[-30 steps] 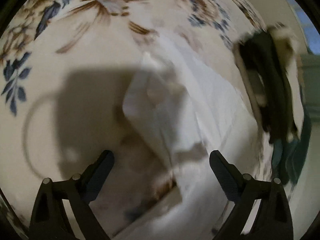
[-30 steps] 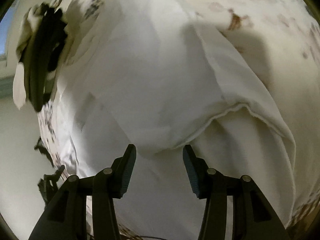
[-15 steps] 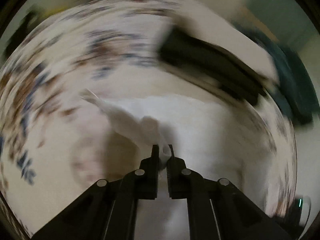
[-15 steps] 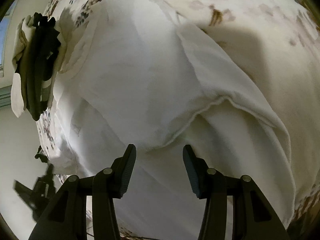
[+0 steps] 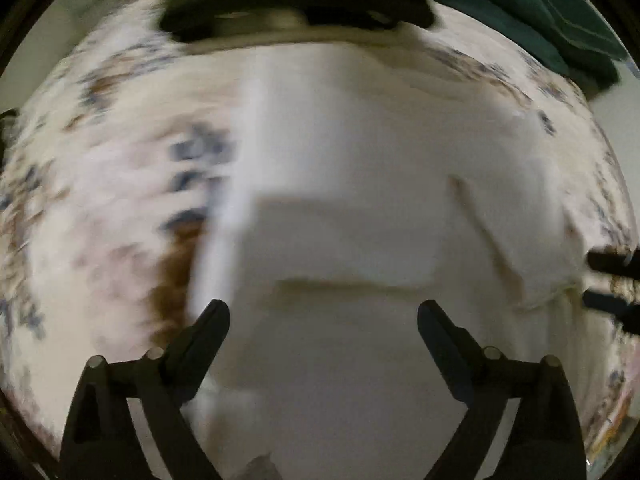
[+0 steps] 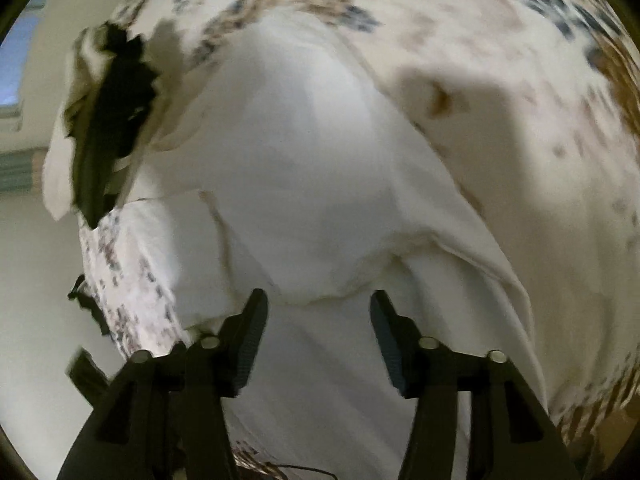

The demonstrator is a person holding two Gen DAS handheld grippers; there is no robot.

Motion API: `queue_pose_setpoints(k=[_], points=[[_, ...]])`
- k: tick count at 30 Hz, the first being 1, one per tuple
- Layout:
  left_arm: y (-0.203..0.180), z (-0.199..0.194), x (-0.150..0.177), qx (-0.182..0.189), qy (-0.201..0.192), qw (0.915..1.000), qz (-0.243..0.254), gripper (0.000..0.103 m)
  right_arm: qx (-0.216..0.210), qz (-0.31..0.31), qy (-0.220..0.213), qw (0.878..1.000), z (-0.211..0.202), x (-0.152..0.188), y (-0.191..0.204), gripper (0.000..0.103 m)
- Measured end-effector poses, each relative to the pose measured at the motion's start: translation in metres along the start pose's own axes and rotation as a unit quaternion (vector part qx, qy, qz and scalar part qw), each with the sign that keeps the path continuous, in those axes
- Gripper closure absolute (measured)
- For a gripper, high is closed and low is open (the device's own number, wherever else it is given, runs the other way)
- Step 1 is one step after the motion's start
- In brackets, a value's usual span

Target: Fold small clothes

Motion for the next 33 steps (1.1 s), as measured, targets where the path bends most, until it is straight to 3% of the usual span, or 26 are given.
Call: queue_pose_setpoints(k=[6,13,14,15,16,18,20,23,25,29,33], points=[[0.064,-0.008,-0.005,-0.069,-0.024,0.9965,-0.042,0.007,-0.027,-0.057,0.018,0.998,0.034,-0.027,0.060,0.046],[0.083,0.005,-0.031,-0.121,-0.039,0.9887,-0.079,0.007,0.039,-0.169,0.015,0.985,0.096,-0.074,0.126,0.047],[0.084,0.009,-0.035,-0.129,-0.036,0.9874,-0.084,0.007,0.048,-0.189,0.015,0.981,0.100,-0.074,0.132,0.053],[0.087,0.012,-0.038,-0.135,-0.032,0.9862,-0.091,0.007,0.068,-0.214,0.011,0.974,0.103,-0.073,0.139,0.078],[0.091,0.012,-0.038,-0.135,-0.030,0.9851,-0.101,0.007,0.111,-0.248,0.007,0.962,0.109,-0.071,0.144,0.096],[0.095,0.009,-0.036,-0.135,-0.030,0.9840,-0.113,0.007,0.160,-0.262,0.019,0.951,0.121,-0.071,0.142,0.096],[0.099,0.003,-0.036,-0.128,-0.032,0.9836,-0.123,0.007,0.163,-0.238,0.037,0.957,0.117,-0.072,0.135,0.095],[0.102,-0.018,-0.037,-0.123,-0.051,0.9830,-0.127,0.007,0.110,-0.193,0.072,0.972,0.087,-0.067,0.126,0.074],[0.098,-0.034,-0.035,-0.123,-0.061,0.9827,-0.124,0.007,0.079,-0.174,0.073,0.979,0.045,-0.058,0.111,0.050],[0.069,-0.058,-0.021,-0.107,-0.054,0.9874,-0.104,0.007,0.074,-0.158,0.077,0.982,-0.028,-0.040,0.063,0.048],[0.014,-0.074,0.011,-0.089,-0.038,0.9927,-0.073,0.007,0.090,-0.129,0.100,0.982,-0.080,-0.025,-0.021,0.048]])
Point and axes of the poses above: each gripper's, at about its wrist camera, not at the fingertips, and z roughly the way its jaws point, y to its left, x to its underside, the point moved 3 cm from there along z, roughly the way its jaws point, and after that the axes turned 6 degrees about -z, right-handed, at the moved point
